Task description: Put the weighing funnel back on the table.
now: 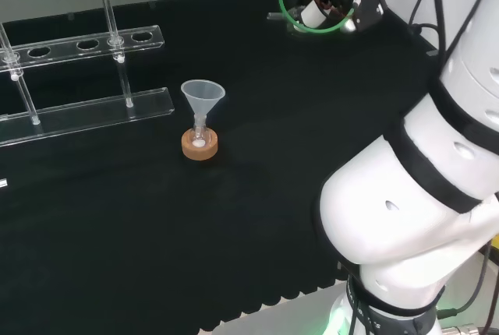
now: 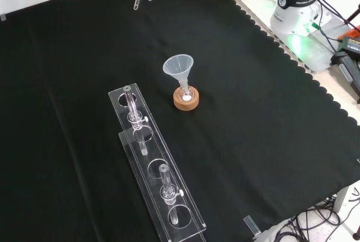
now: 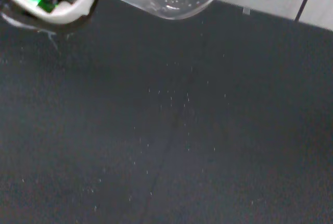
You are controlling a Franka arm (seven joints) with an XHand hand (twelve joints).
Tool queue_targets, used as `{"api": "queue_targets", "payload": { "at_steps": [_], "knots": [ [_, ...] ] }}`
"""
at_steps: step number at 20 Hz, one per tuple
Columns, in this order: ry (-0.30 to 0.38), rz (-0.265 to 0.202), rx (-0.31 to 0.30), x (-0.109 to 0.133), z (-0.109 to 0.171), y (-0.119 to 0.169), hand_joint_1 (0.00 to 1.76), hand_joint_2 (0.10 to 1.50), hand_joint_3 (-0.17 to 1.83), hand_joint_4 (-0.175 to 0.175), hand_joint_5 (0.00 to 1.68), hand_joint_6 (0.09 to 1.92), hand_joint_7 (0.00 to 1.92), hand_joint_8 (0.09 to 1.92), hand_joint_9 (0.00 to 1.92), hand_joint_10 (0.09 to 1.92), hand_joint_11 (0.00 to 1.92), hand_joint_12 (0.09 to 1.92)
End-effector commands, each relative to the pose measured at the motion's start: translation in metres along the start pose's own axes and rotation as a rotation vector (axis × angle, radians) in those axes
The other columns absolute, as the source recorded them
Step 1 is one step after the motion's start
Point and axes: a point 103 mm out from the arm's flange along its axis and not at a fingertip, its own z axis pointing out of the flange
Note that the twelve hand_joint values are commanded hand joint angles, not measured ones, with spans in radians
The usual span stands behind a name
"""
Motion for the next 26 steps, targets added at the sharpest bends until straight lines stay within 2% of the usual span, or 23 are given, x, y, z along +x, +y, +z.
{"api": "queue_targets", "payload": {
  "at_steps": [1,8,11,14,19,26],
  "knots": [
    [0.022,0.01,0.03,-0.031,0.049,0.007,1.13,0.53,0.75,0.175,1.41,1.15,1.62,1.06,1.9,0.7,1.85,0.54],
    [0.065,0.017,0.008,-0.045,0.081,0.007,1.13,0.53,0.75,0.175,1.41,1.15,1.62,1.06,1.9,0.7,1.85,0.54],
    [0.102,0.007,0.005,-0.039,0.109,0.007,1.14,0.53,0.75,0.175,1.41,1.15,1.62,1.06,1.9,0.7,1.85,0.54],
    [0.124,0.002,0.017,-0.033,0.124,0.01,1.14,0.53,0.75,0.175,1.41,1.15,1.62,1.06,1.9,0.7,1.84,0.54],
    [0.149,0.0,0.061,-0.023,0.152,0.012,1.14,0.53,0.75,0.175,1.41,1.15,1.62,1.06,1.9,0.7,1.84,0.54],
    [0.153,-0.035,0.139,-0.009,0.195,0.008,1.14,0.53,0.75,0.175,1.41,1.15,1.62,1.06,1.9,0.7,1.84,0.54]
  ]
}}
